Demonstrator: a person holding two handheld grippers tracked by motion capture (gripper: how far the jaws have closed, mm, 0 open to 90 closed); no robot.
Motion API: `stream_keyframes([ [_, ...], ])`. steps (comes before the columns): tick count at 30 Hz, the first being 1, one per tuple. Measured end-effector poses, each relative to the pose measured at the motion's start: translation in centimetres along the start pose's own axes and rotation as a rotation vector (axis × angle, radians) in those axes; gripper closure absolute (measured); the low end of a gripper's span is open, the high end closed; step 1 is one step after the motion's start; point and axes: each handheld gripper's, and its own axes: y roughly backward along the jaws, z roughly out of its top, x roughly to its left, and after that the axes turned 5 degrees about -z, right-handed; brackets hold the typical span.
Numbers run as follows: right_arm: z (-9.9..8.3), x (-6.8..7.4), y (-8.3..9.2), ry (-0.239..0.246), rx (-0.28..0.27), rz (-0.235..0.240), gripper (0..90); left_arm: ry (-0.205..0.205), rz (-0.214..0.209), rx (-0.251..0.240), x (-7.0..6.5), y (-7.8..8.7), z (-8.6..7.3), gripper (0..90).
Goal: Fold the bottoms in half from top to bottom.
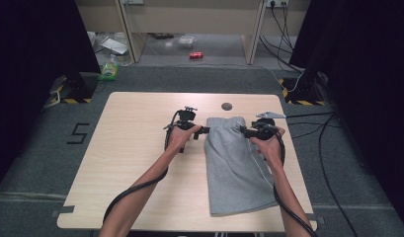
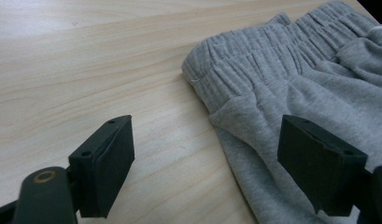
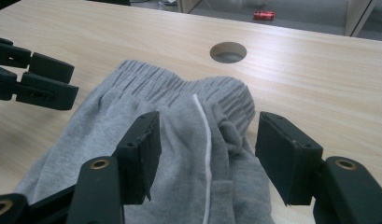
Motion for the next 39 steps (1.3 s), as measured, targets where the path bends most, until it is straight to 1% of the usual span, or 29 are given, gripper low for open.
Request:
stream_keyframes([
  [3,0.4,0.0,-0.3,0.003,0.005,-0.006,40.2,-0.006,-0.001,0.002,-0.3,-0.3,0.2,18.3],
  [9,1.3,0.2,-1.1,0.016,0.015,-0.009,40.1,0.006,0.002,0.007,-0.5,-1.2,0.6,18.2],
  [11,1.4,0.1,-1.3,0.017,0.018,-0.01,40.2,0.001,0.004,0.012,-0.6,-1.4,0.7,18.2],
  [15,1.6,0.0,-1.8,0.014,0.023,-0.014,40.4,0.013,0.005,0.011,-0.6,-1.7,0.7,18.2],
  [18,1.4,-0.1,-2.4,0.013,0.049,-0.02,40.7,0.018,0.006,0.023,-0.7,-2.3,0.4,18.9],
  [20,1.2,-0.2,-2.8,0.008,0.063,-0.026,41.8,0.011,0.013,0.029,-0.7,-2.6,0.2,19.7],
  [22,0.9,-0.4,-3.2,0.006,0.077,-0.04,43.1,0.012,0.022,0.029,-0.6,-2.8,0.1,20.9],
  [24,0.6,-0.7,-3.5,0.004,0.09,-0.048,44.3,0.004,0.027,0.024,-0.6,-2.9,0.0,21.9],
  [25,0.4,-1.0,-3.7,0.012,0.096,-0.051,44.9,0.002,0.029,0.024,-0.6,-2.9,0.0,22.8],
  [27,0.1,-1.2,-4.0,0.007,0.113,-0.055,46.1,-0.002,0.032,0.023,-0.6,-2.9,0.0,24.1],
  [29,-0.2,-1.4,-4.3,0.001,0.132,-0.053,46.5,-0.006,0.021,0.016,-0.8,-3.0,-0.1,28.3],
  [32,-0.7,-1.6,-4.6,-0.018,0.144,-0.04,46.8,-0.043,0.023,0.023,-1.4,-3.2,-0.2,35.3],
  [35,-0.9,-1.6,-5.0,-0.026,0.159,-0.033,46.5,-0.058,0.018,0.025,-1.7,-3.4,-0.3,42.0],
  [37,-0.9,-1.7,-5.2,-0.035,0.161,-0.023,46.5,-0.076,0.013,0.023,-1.9,-3.4,-0.3,47.6],
  [39,-0.9,-1.7,-5.5,-0.038,0.168,-0.013,46.5,-0.1,0.019,0.023,-2.0,-3.5,-0.4,52.9],
])
